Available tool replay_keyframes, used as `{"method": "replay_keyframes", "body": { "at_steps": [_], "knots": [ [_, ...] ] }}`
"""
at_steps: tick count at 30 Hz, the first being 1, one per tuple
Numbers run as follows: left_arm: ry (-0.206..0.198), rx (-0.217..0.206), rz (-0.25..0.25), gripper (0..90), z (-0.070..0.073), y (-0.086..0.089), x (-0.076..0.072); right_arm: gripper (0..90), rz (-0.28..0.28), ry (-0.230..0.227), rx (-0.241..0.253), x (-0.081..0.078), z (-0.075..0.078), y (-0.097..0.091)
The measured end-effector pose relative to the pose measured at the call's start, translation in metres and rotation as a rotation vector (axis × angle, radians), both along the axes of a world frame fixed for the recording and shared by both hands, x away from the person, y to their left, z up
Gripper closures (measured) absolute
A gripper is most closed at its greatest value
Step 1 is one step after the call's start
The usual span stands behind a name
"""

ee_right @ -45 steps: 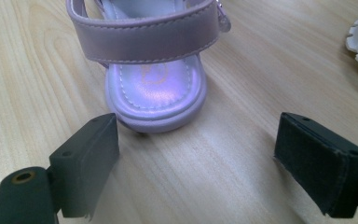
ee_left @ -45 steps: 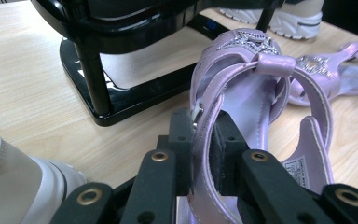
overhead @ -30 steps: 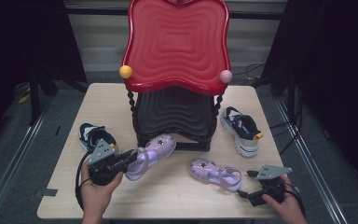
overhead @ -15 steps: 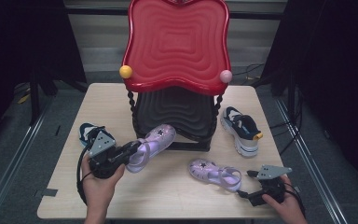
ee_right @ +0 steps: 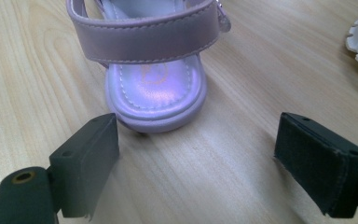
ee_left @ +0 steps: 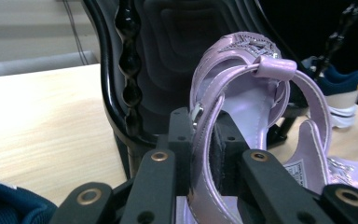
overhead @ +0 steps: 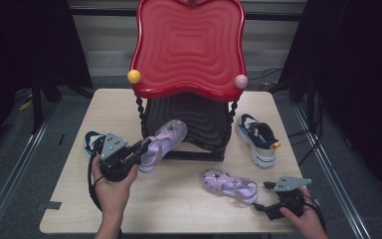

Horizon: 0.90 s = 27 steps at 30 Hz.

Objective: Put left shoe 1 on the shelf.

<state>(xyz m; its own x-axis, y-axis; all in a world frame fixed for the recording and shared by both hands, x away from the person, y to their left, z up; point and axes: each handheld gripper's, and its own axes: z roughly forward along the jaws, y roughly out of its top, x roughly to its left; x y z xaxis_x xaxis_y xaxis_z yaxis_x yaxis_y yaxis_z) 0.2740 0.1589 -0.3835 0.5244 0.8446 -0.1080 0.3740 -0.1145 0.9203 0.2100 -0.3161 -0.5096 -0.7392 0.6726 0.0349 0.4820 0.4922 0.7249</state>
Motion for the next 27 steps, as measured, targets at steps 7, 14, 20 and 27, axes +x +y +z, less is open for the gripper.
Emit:
{"method": "replay_keyframes", "body": {
  "at_steps": [7,14,20,27],
  "knots": [
    [-0.031,0.0,0.059,80.3,-0.002,-0.009,0.007,13.1,0.001,-0.001,-0.001,0.0,0.0,0.0],
    [-0.051,0.003,0.105,80.3,-0.005,-0.018,0.014,13.1,0.001,-0.001,-0.001,0.0,0.0,0.0],
    [-0.072,0.001,0.129,80.4,-0.005,-0.025,0.018,13.1,0.001,-0.001,-0.001,0.0,0.0,0.0],
    [-0.107,-0.02,0.171,80.4,-0.007,-0.037,0.025,13.1,0.002,-0.001,-0.002,0.0,0.0,0.0]
  ]
}}
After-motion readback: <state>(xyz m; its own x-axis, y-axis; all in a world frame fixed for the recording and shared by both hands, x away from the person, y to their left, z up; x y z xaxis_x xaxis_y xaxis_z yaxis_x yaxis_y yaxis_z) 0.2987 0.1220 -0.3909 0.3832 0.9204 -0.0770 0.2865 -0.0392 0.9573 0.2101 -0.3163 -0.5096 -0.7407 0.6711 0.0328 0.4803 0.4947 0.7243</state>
